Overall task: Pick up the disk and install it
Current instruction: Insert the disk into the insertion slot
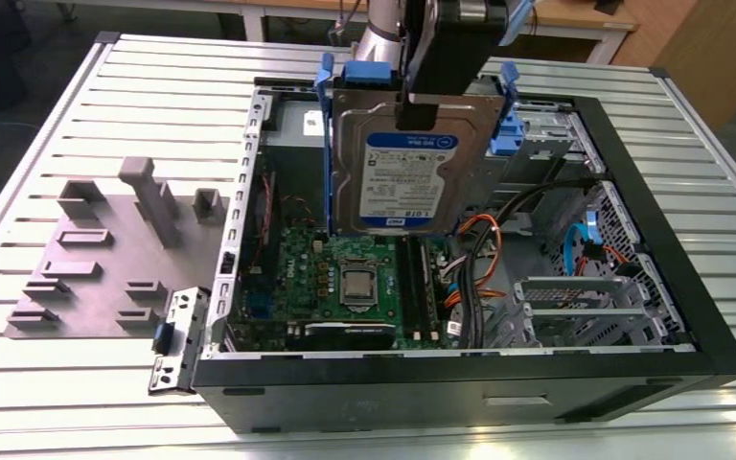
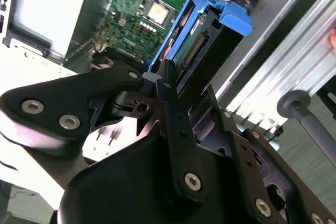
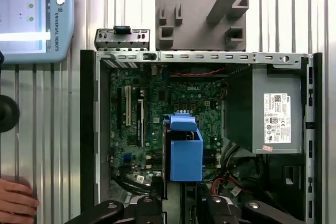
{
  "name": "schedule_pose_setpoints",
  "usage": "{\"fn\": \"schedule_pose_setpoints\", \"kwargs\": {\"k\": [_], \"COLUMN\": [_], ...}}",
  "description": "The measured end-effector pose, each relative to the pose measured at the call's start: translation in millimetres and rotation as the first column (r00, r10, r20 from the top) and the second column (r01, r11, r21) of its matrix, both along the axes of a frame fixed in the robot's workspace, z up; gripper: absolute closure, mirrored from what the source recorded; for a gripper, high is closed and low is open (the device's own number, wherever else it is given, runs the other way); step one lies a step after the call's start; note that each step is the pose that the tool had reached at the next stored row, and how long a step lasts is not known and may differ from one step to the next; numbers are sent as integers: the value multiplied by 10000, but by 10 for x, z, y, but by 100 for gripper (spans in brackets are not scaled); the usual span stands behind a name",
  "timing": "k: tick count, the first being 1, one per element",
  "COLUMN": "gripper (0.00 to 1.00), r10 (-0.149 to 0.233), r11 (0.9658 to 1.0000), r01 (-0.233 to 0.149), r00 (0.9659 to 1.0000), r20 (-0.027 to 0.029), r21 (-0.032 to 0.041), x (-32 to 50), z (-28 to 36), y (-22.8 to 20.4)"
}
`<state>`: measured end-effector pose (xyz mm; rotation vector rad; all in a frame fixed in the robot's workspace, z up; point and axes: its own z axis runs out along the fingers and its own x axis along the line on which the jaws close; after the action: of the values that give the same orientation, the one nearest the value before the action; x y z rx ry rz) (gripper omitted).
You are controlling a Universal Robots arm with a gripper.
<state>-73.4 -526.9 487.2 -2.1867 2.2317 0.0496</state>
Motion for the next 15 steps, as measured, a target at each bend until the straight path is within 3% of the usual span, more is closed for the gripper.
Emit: {"fn": "schedule_pose_setpoints", "kwargs": {"k": [5, 8, 11, 15], "gripper": [65, 65, 65, 65], "r10": [0, -10, -58, -77], "r11": [10000, 10000, 10000, 10000], "r01": [0, 10, 58, 77], "r00": [10000, 10000, 10000, 10000], "r20": [0, 0, 1, 0], "r21": [1, 1, 2, 0], "x": [1, 3, 17, 98], "z": [-11, -19, -35, -59], "y": [-159, -229, -256, -271]}}
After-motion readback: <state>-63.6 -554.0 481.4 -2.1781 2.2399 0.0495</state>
